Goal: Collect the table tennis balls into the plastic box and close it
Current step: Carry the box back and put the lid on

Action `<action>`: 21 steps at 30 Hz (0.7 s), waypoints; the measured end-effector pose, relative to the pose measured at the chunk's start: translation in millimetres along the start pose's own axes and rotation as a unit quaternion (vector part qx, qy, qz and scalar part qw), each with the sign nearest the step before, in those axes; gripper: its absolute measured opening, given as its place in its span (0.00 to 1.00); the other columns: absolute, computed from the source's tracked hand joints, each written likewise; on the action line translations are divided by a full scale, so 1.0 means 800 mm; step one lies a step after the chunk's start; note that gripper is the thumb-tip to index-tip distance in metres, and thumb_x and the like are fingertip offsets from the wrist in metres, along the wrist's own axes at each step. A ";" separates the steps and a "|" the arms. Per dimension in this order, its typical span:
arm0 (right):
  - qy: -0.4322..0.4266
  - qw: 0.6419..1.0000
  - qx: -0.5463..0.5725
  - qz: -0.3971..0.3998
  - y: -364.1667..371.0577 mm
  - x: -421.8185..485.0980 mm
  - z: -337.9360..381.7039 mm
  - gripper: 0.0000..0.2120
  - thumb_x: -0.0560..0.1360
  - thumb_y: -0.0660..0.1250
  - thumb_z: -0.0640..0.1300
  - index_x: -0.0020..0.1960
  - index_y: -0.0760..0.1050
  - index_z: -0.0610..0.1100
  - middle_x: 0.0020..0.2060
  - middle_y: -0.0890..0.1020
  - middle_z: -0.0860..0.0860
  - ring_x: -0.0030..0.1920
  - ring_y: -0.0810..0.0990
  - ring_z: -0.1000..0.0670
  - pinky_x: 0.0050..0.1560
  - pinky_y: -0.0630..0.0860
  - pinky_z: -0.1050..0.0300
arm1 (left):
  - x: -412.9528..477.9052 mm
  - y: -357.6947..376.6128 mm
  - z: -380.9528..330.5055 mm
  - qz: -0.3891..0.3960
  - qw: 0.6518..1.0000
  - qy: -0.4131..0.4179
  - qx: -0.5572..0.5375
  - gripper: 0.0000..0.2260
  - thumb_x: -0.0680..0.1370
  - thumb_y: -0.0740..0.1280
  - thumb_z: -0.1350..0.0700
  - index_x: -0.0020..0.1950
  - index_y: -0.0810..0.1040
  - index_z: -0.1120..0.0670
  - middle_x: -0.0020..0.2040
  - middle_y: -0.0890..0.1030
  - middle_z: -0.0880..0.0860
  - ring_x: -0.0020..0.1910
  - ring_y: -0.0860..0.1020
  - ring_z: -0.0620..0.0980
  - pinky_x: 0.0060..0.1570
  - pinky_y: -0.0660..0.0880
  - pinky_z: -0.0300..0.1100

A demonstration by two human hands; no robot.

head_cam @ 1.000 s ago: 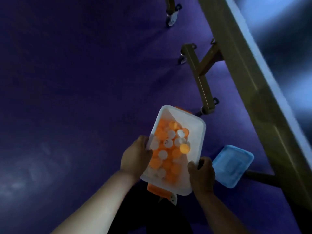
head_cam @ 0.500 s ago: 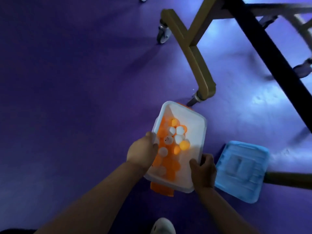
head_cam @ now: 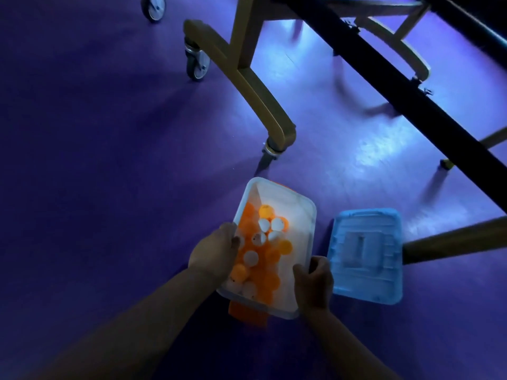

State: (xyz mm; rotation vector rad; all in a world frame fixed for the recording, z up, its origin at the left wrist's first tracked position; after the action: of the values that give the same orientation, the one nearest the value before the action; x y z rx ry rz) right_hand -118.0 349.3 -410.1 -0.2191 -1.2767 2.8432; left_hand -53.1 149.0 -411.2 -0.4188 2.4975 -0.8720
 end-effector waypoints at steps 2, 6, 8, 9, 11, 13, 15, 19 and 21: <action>0.004 1.000 0.002 0.000 0.003 0.003 -0.010 0.08 0.72 0.68 0.39 0.47 0.69 0.42 0.36 0.72 0.52 0.35 0.71 0.56 0.32 0.65 0.62 | 0.001 0.009 0.004 0.003 1.000 0.006 -0.008 0.13 0.82 0.53 0.51 0.62 0.70 0.53 0.55 0.79 0.54 0.51 0.78 0.53 0.49 0.75 0.47; -0.017 0.999 0.029 0.028 0.007 0.008 -0.031 0.09 0.73 0.68 0.41 0.49 0.68 0.45 0.39 0.73 0.54 0.40 0.75 0.54 0.35 0.70 0.62 | 0.006 0.020 0.018 0.035 0.999 0.009 -0.009 0.14 0.82 0.53 0.51 0.64 0.68 0.54 0.59 0.78 0.56 0.55 0.77 0.56 0.51 0.72 0.48; -0.031 0.998 0.036 0.044 0.004 0.014 -0.037 0.09 0.74 0.68 0.43 0.50 0.68 0.46 0.40 0.74 0.54 0.40 0.75 0.55 0.37 0.72 0.61 | 0.007 0.020 0.018 0.039 0.999 0.004 -0.021 0.15 0.82 0.54 0.51 0.66 0.67 0.55 0.59 0.78 0.57 0.54 0.77 0.57 0.51 0.72 0.48; -0.043 0.997 0.032 0.047 0.001 0.017 -0.040 0.10 0.74 0.69 0.45 0.50 0.68 0.47 0.40 0.74 0.55 0.40 0.75 0.56 0.37 0.72 0.62 | 0.006 0.021 0.017 0.039 0.999 0.003 -0.025 0.15 0.82 0.53 0.50 0.66 0.66 0.55 0.58 0.78 0.57 0.54 0.77 0.57 0.51 0.73 0.48; -0.074 0.997 0.017 0.016 -0.012 0.023 -0.045 0.11 0.73 0.70 0.46 0.51 0.70 0.48 0.40 0.75 0.54 0.40 0.75 0.55 0.38 0.70 0.61 | 0.005 0.023 0.018 0.044 0.999 0.002 -0.026 0.16 0.82 0.52 0.49 0.65 0.66 0.55 0.57 0.78 0.57 0.53 0.77 0.57 0.53 0.74 0.50; -0.115 0.991 -0.014 -0.064 -0.035 0.030 -0.055 0.11 0.72 0.69 0.50 0.50 0.72 0.46 0.42 0.77 0.50 0.41 0.76 0.50 0.42 0.70 0.58 | 0.002 0.026 0.019 0.043 0.999 0.002 -0.029 0.16 0.82 0.51 0.47 0.65 0.66 0.54 0.56 0.78 0.55 0.52 0.77 0.54 0.52 0.74 0.49; -0.143 0.975 -0.084 -0.148 -0.064 0.044 -0.079 0.16 0.71 0.62 0.52 0.51 0.75 0.42 0.47 0.78 0.45 0.49 0.75 0.45 0.52 0.69 0.55 | 0.001 0.027 0.020 0.034 0.999 0.007 -0.036 0.15 0.82 0.52 0.45 0.62 0.67 0.52 0.53 0.78 0.52 0.49 0.77 0.51 0.50 0.73 0.48; -0.049 0.960 -0.090 -0.262 -0.111 0.067 -0.121 0.22 0.68 0.59 0.45 0.61 0.71 0.39 0.58 0.74 0.32 0.60 0.69 0.36 0.61 0.64 0.40 | -0.001 0.029 0.019 0.036 0.998 0.018 -0.055 0.12 0.81 0.52 0.43 0.56 0.68 0.49 0.50 0.77 0.49 0.48 0.77 0.49 0.50 0.74 0.48; 0.058 0.959 -0.078 -0.268 -0.124 0.073 -0.133 0.34 0.66 0.60 0.46 0.69 0.63 0.32 0.65 0.67 0.29 0.67 0.63 0.35 0.66 0.58 0.43 | -0.002 0.028 0.018 0.035 0.998 0.023 -0.052 0.09 0.81 0.52 0.45 0.54 0.66 0.48 0.48 0.75 0.48 0.46 0.76 0.48 0.47 0.72 0.46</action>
State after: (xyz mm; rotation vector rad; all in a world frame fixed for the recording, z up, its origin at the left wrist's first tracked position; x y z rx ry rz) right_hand -165.7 498.5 -413.0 -0.0305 -1.2968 2.2475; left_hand -47.6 159.4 -435.2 -0.3477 2.5912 -0.7341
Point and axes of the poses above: each hand's wrist, its own x-axis towards the middle knuckle, its own y-axis out of the palm, z = x × y, the point moved 2 cm from there along x, towards the middle knuckle
